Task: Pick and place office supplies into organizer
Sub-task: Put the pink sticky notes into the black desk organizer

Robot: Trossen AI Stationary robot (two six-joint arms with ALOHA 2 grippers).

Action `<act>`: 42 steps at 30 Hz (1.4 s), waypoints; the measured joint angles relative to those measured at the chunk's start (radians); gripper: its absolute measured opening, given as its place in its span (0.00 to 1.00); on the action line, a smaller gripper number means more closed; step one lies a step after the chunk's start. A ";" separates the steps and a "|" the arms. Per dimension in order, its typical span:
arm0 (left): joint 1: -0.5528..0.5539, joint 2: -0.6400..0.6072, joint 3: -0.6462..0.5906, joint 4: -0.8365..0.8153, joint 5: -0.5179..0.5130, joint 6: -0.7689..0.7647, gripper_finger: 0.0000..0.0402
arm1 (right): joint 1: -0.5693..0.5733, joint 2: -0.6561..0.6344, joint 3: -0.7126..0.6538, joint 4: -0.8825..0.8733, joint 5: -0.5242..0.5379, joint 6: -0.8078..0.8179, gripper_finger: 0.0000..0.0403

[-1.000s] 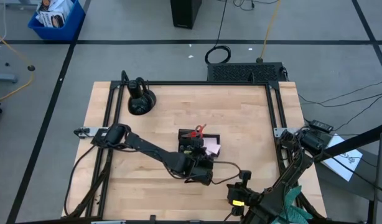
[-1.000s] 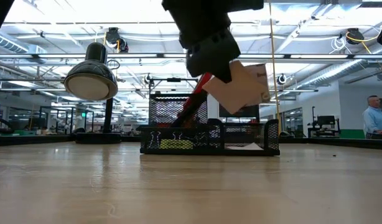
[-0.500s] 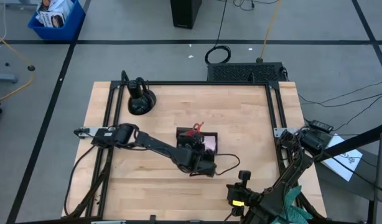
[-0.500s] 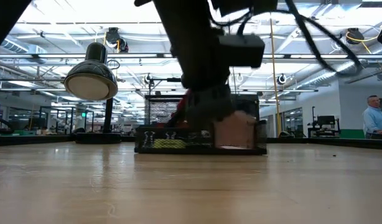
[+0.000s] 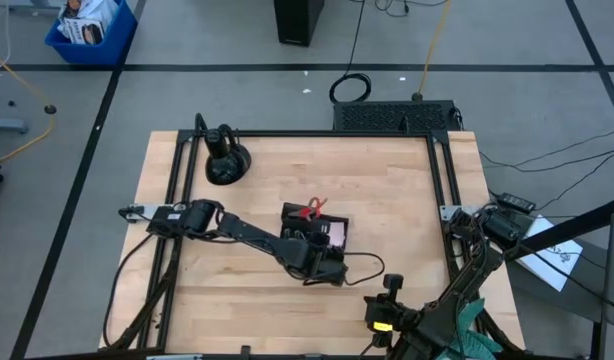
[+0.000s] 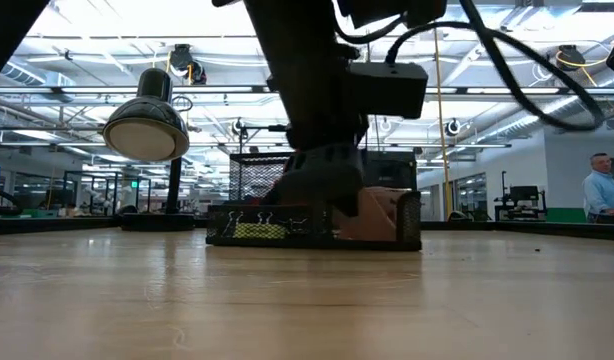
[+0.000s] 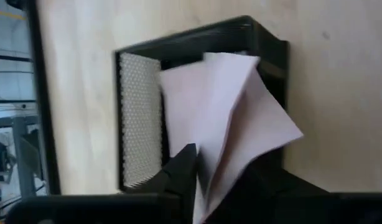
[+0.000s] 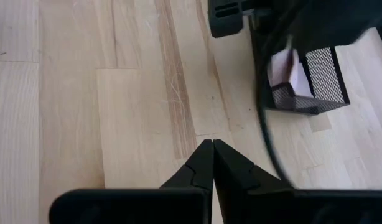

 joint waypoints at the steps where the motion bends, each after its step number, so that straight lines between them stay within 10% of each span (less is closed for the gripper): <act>1: 0.000 0.000 0.000 -0.008 0.007 -0.005 0.27 | 0.000 0.000 0.000 0.000 0.000 0.000 0.00; 34: 0.000 0.002 0.153 -0.197 0.179 -0.027 0.37 | 0.000 0.000 0.000 0.001 -0.002 -0.004 0.00; 42: -0.019 0.008 0.153 -0.189 0.387 0.011 0.37 | 0.000 0.000 0.000 0.007 -0.003 -0.004 0.00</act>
